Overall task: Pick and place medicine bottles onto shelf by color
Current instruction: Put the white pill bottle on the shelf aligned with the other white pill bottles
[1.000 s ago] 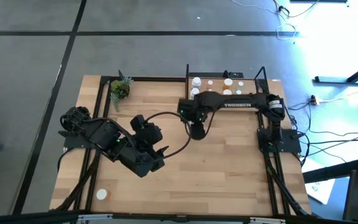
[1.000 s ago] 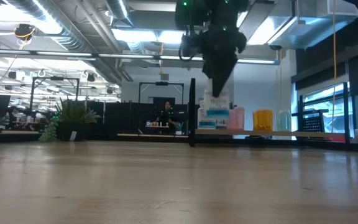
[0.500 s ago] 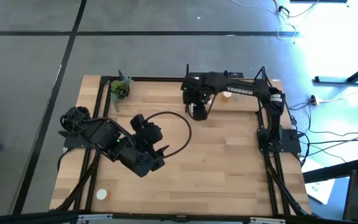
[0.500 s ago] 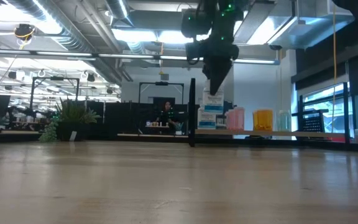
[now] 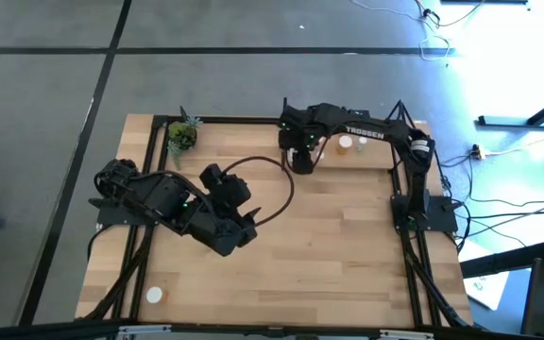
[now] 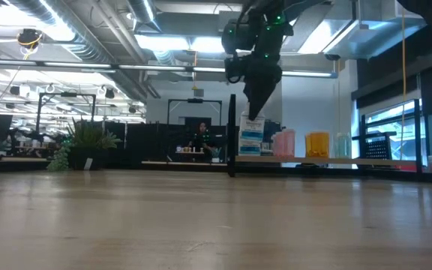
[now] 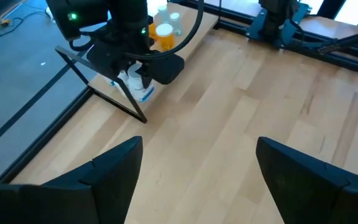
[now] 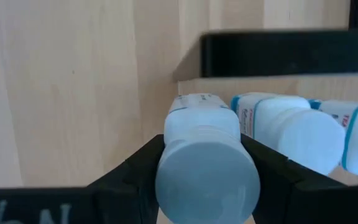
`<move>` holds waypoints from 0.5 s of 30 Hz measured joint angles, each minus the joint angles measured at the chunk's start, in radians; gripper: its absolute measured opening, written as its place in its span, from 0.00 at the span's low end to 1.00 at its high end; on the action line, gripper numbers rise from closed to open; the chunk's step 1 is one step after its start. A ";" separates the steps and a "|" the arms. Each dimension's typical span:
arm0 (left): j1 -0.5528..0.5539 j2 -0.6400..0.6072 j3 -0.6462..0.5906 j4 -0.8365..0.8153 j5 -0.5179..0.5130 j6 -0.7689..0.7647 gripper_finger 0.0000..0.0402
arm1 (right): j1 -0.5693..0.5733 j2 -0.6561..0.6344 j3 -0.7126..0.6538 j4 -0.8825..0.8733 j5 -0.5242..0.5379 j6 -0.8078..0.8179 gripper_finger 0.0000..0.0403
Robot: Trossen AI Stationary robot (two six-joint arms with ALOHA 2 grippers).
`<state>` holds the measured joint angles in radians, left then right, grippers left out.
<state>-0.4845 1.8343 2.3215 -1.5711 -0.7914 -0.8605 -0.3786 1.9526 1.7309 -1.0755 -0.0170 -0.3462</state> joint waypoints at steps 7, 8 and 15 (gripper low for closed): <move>0.000 0.000 0.000 0.000 0.000 0.000 0.77 | 0.001 0.000 -0.036 0.033 -0.003 0.000 0.44; 0.000 0.000 0.000 0.000 0.000 0.000 0.77 | 0.000 0.000 -0.048 0.037 -0.002 0.000 0.44; 0.000 0.000 0.000 0.000 0.000 0.007 0.77 | -0.007 0.001 -0.088 0.076 0.000 0.000 0.44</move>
<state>-0.4844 1.8343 2.3215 -1.5710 -0.7914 -0.8532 -0.3853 1.9535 1.6432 -0.9993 -0.0171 -0.3458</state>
